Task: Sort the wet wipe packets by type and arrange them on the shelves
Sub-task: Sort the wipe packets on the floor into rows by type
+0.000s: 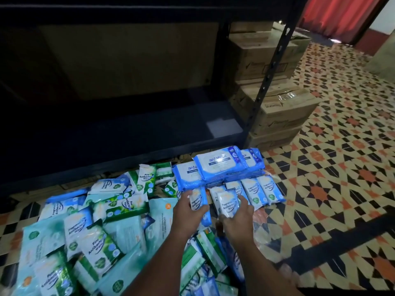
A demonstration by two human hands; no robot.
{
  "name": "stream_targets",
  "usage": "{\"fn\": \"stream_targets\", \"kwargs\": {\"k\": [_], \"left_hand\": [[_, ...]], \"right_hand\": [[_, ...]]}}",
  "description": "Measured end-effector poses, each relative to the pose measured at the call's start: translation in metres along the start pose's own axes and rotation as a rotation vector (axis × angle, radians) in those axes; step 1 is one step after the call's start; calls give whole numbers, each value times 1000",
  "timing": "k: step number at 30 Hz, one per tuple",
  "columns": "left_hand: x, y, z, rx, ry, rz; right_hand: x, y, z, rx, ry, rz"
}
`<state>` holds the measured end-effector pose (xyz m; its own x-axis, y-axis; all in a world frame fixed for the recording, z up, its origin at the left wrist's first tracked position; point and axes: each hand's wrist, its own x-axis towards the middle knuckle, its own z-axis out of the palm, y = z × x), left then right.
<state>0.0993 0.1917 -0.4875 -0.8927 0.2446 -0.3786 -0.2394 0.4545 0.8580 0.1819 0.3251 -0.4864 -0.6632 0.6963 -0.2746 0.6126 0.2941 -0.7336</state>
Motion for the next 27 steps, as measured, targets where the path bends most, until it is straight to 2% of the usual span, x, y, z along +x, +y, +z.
{"fn": "stream_targets", "kwargs": {"k": [7, 11, 15, 19, 27], "left_hand": [[20, 0, 31, -45, 15, 23], [26, -9, 41, 42, 58, -3], [26, -11, 46, 125, 139, -29], [20, -8, 48, 239, 221, -141], [19, -16, 16, 432, 243, -139]], "right_hand": [[22, 7, 16, 124, 44, 38], [27, 16, 23, 125, 69, 22], [28, 15, 33, 72, 68, -3], [23, 7, 43, 54, 56, -24], [17, -5, 53, -151, -3, -57]]}}
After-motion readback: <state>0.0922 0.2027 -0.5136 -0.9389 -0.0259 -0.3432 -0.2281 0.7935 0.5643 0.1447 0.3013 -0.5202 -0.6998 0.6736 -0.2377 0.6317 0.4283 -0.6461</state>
